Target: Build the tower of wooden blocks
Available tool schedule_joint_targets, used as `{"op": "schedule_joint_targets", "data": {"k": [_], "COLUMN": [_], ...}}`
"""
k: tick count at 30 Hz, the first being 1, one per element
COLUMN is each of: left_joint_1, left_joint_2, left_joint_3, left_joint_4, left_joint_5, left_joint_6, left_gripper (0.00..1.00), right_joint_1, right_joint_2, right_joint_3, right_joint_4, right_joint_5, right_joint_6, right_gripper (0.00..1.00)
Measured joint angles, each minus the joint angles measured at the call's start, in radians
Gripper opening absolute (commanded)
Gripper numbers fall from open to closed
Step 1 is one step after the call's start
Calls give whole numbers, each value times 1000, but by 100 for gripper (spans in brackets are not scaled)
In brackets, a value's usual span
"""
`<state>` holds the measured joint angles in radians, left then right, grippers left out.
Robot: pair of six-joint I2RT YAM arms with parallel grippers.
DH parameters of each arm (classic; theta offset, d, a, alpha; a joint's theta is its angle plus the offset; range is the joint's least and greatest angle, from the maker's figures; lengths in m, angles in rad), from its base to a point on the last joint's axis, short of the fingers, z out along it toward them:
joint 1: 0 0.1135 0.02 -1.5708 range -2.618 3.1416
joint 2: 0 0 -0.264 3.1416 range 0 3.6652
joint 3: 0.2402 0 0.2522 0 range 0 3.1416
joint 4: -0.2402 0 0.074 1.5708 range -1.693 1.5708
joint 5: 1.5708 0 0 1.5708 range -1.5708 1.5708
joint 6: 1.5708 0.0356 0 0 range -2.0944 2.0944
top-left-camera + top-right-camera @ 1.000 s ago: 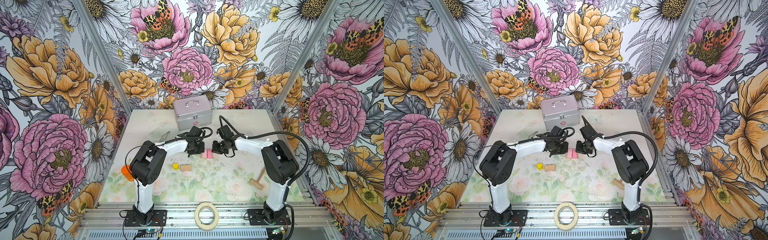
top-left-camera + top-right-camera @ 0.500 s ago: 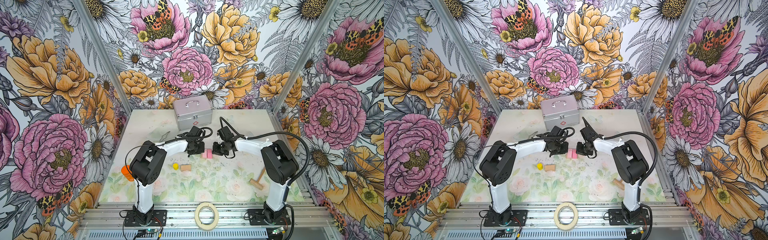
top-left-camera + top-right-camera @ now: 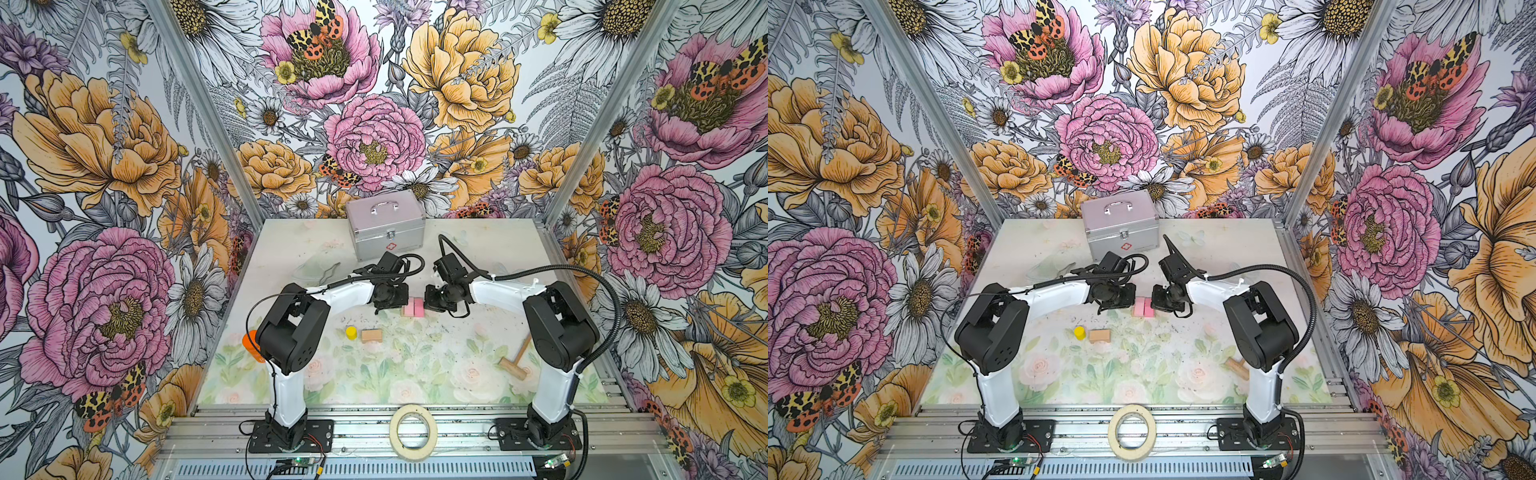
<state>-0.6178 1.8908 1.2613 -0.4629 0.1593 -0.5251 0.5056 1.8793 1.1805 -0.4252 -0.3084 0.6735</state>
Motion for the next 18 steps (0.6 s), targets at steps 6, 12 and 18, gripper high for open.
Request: {"op": "schedule_joint_targets", "data": {"k": [6, 12, 18], "left_joint_1": [-10, -13, -13], "left_joint_2": [-12, -13, -13], "left_joint_3": [-16, -33, -33], "left_joint_4": [0, -1, -1], "left_joint_5": [0, 0, 0], "left_joint_6": [-3, -8, -11], "left_gripper": [0, 0, 0], "right_joint_1": [6, 6, 6], "right_joint_2": [0, 0, 0], "right_joint_3": [0, 0, 0], "right_joint_4": [0, 0, 0], "right_joint_5": [0, 1, 2], "right_joint_6": [0, 0, 0], "right_gripper": [0, 0, 0]}}
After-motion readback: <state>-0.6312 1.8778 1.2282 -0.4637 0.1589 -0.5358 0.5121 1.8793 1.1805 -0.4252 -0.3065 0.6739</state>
